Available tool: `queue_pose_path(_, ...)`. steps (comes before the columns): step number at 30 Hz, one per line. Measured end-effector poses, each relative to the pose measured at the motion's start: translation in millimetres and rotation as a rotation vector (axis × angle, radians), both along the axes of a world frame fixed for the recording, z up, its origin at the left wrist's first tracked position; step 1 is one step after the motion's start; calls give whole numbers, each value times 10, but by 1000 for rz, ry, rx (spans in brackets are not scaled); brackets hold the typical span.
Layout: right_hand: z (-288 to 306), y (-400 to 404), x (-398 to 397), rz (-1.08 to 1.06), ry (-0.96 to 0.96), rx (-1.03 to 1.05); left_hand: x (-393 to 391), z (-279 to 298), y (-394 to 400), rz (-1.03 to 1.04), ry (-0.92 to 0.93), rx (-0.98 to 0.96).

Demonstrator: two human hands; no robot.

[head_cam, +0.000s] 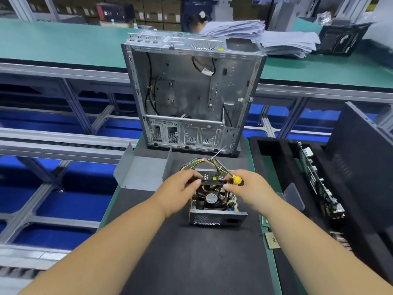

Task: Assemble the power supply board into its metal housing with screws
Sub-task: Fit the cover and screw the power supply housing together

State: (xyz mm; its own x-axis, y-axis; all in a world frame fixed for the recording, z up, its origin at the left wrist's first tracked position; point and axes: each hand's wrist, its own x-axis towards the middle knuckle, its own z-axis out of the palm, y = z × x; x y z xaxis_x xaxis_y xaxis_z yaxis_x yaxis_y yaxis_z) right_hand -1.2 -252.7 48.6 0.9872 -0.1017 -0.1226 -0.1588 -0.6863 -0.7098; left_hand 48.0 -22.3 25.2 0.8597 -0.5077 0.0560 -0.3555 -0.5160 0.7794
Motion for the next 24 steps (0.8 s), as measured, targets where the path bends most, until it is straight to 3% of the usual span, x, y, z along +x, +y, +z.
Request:
queue_pose_path(7,-212,-8,-68,0,87,46,-40,-114,-13,8,148,4)
queue_pose_path(14,-202,-17,-41,60,99,-39,-29,-108,5,-15,58,99)
queue_pose_path(21,-245,4,-103,123,228,-47,-91,-185,23,-98,20,283)
queue_pose_path(24,-224,6,-90,131,247,-50,-98,-187,23,-87,64,258)
